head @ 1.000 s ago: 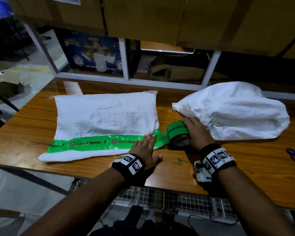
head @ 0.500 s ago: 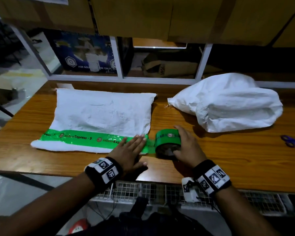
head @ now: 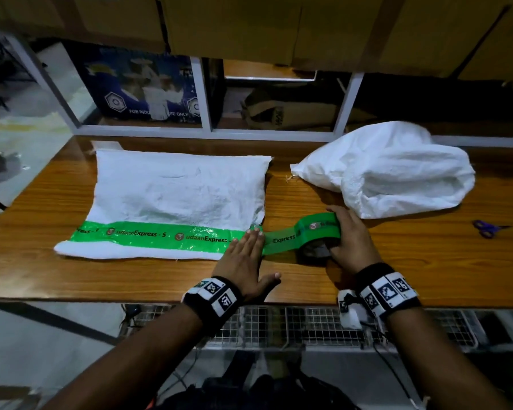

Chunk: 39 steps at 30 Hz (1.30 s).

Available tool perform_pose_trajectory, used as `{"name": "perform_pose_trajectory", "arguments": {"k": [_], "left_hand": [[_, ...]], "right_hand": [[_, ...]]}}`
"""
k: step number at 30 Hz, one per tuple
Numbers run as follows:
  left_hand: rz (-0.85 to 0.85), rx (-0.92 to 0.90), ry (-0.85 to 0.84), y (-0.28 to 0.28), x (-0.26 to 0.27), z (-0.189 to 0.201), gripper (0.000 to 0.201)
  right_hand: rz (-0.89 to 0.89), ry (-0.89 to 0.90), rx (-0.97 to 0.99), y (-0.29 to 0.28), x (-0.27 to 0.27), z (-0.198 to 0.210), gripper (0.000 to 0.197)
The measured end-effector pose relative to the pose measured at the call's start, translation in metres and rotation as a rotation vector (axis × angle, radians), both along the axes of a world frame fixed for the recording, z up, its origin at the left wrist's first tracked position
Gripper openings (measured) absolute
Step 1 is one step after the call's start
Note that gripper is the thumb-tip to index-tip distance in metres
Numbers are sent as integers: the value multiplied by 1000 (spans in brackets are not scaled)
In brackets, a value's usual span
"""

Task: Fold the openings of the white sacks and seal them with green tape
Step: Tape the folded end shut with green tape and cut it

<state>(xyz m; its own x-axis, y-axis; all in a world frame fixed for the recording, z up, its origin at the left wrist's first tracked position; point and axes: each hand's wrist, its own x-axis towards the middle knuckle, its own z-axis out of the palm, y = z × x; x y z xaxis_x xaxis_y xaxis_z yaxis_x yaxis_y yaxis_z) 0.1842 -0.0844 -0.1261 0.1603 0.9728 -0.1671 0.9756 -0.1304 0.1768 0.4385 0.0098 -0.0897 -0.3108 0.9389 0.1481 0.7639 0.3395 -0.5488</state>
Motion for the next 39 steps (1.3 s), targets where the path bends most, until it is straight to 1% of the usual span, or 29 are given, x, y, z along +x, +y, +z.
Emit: {"name": "perform_pose_trajectory", "arguments": {"k": [1, 3, 7, 11, 15, 18, 20, 21, 22, 23, 25, 26, 27, 28, 29, 30, 32, 34, 37, 39], "left_hand": [[8, 2, -5, 0, 1, 0, 99], [21, 1, -17, 3, 1, -1, 97], [-8, -18, -21, 5, -6, -5, 96], [-26, -2, -22, 4, -8, -5, 97], [-34, -31, -49, 6, -9, 3, 100], [-103, 55, 11, 6, 13, 19, 100], [-181, 98, -9, 4, 42, 29, 97], [-212, 111, -37, 4, 57, 32, 95], [-231, 121, -69, 5, 71, 35, 94], [-236, 126, -100, 5, 83, 35, 94], [-212, 124, -147, 4, 101, 33, 97], [-193, 127, -155, 3, 108, 31, 99], [-177, 131, -155, 2, 112, 30, 100], [-160, 133, -155, 2, 116, 30, 100], [-141, 135, -164, 1, 120, 32, 100], [-122, 132, -177, 1, 123, 33, 99], [-87, 113, -193, -1, 127, 35, 97], [-65, 120, -208, -3, 130, 35, 98], [-41, 141, -229, -7, 133, 33, 96], [-38, 150, -236, -6, 133, 33, 96]], "right_hand": [[-9, 27, -12, -3, -1, -1, 88], [-38, 16, -30, -5, -4, 1, 87], [-54, -145, -45, 2, 6, 14, 83], [-67, -214, -88, 10, 14, 27, 84], [-90, -254, -80, 9, 16, 24, 92], [-64, -274, -89, 7, 33, 23, 103], [-4, -233, -157, 0, 50, 26, 114], [9, -207, -190, -5, 62, 28, 117], [-7, -176, -203, -9, 78, 28, 114], [-57, -129, -192, -12, 98, 27, 107], [-254, -60, -117, -9, 148, 20, 78], [-384, -95, -91, -2, 175, 15, 65], [-510, -156, -95, 9, 201, 11, 57], [-612, -217, -126, 20, 225, 7, 54], [-682, -267, -169, 31, 246, 4, 56], [-717, -308, -217, 42, 263, 1, 60], [-690, -371, -298, 64, 285, -4, 69], [-618, -414, -352, 83, 293, -8, 71], [-509, -483, -402, 97, 290, -11, 64], [-465, -482, -350, 87, 282, -9, 51]]}}
